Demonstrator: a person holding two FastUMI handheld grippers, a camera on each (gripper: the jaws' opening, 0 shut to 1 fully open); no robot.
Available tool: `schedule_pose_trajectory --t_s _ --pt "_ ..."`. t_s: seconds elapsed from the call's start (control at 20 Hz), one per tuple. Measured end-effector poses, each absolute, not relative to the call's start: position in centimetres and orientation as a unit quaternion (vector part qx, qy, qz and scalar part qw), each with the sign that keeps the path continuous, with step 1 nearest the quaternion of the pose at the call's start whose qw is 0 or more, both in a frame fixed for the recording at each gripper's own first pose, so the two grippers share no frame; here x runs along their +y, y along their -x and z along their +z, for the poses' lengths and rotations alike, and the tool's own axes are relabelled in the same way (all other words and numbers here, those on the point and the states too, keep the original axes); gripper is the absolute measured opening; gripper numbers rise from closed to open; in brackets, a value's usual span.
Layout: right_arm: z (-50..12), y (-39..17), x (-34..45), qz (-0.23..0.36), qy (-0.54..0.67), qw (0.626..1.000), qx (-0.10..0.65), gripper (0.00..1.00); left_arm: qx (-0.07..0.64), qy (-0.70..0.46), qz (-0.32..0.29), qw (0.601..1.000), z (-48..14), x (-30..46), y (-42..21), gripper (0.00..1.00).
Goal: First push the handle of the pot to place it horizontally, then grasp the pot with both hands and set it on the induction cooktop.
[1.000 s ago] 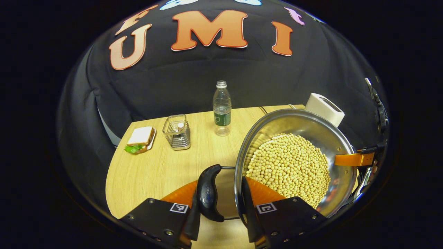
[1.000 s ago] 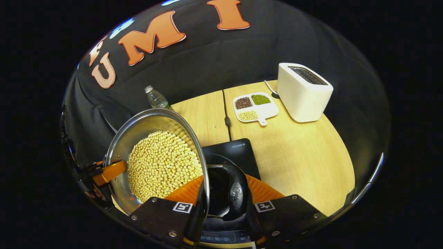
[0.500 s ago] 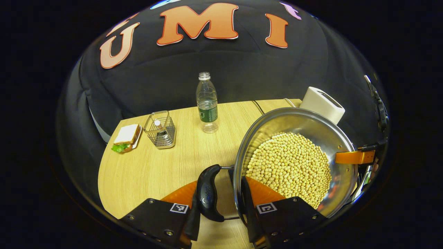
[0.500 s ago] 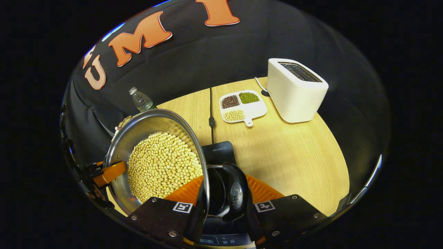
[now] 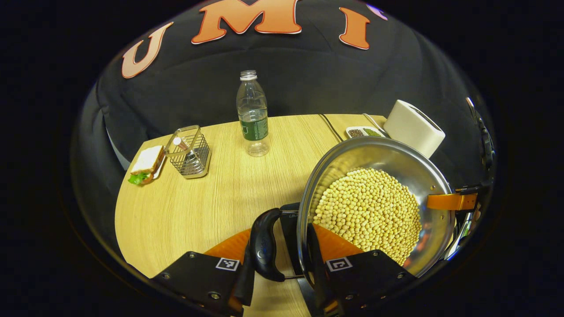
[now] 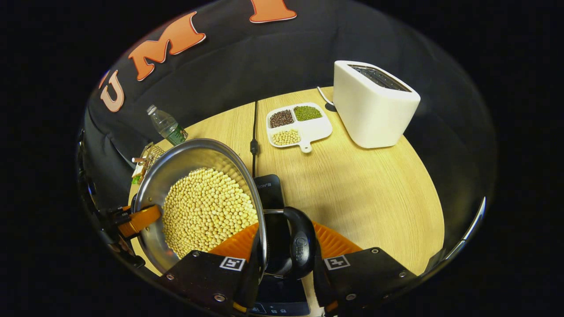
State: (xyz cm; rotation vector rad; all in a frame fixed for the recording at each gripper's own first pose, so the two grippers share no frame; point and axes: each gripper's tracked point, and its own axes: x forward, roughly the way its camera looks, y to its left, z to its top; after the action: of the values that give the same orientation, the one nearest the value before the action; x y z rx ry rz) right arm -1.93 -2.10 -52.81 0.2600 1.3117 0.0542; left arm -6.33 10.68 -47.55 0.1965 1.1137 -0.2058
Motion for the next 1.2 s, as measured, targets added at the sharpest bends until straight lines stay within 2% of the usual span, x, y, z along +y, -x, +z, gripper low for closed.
schedule_pose_trajectory --t_s 0.35,0.4,0.45,0.55,0.6,0.65,0.7,0.75,0.8,0.85,0.9,0.95,1.0,1.2 --pt "-54.1 2.3 -1.7 0.022 -0.120 0.778 0.616 0.51 0.540 -0.081 -0.085 0.833 -47.3 10.1 6.7 0.56" --pt "-54.1 2.3 -1.7 0.022 -0.120 0.778 0.617 0.48 0.542 -0.082 -0.085 0.832 -47.7 10.1 6.9 0.57" --pt "-54.3 2.2 -1.8 0.020 -0.120 0.777 0.617 0.53 0.541 -0.083 -0.087 0.833 -47.7 10.2 6.8 0.57" --pt "-54.5 2.1 -1.9 0.010 -0.113 0.779 0.616 0.53 0.543 -0.076 -0.081 0.832 -47.6 10.2 7.0 0.57" --pt "-54.5 1.9 -2.0 0.004 -0.105 0.784 0.612 0.55 0.546 -0.068 -0.078 0.831 -47.5 10.0 7.3 0.59" --pt "-54.2 1.8 -2.3 0.000 -0.097 0.790 0.606 0.64 0.545 -0.068 -0.074 0.832 -47.2 10.1 7.2 0.60" --pt "-53.9 1.5 -2.4 -0.003 -0.092 0.797 0.597 0.65 0.541 -0.066 -0.080 0.834 -46.9 9.9 7.1 0.64" --pt "-53.3 1.0 -2.7 -0.005 -0.089 0.807 0.584 0.63 0.537 -0.062 -0.082 0.837 -46.5 9.9 7.0 0.61" --pt "-52.6 0.7 -2.9 -0.010 -0.088 0.815 0.573 0.69 0.530 -0.062 -0.082 0.842 -45.6 10.1 6.6 0.65" --pt "-51.6 0.4 -3.3 -0.015 -0.089 0.822 0.563 0.72 0.520 -0.063 -0.082 0.848 -44.6 10.5 6.5 0.63" --pt "-50.5 0.0 -3.7 -0.020 -0.090 0.830 0.550 0.75 0.510 -0.063 -0.082 0.854 -43.5 10.9 6.4 0.70" --pt "-49.3 -0.5 -4.0 -0.023 -0.090 0.840 0.535 0.81 0.500 -0.064 -0.081 0.860 -42.4 11.3 6.1 0.72" --pt "-48.0 -1.1 -4.2 -0.026 -0.087 0.851 0.518 0.82 0.487 -0.063 -0.077 0.868 -40.9 11.7 5.8 0.81" --pt "-41.2 -3.9 -4.7 -0.024 -0.067 0.897 0.435 0.89 0.422 -0.058 -0.061 0.903 -33.3 13.8 3.4 0.81"
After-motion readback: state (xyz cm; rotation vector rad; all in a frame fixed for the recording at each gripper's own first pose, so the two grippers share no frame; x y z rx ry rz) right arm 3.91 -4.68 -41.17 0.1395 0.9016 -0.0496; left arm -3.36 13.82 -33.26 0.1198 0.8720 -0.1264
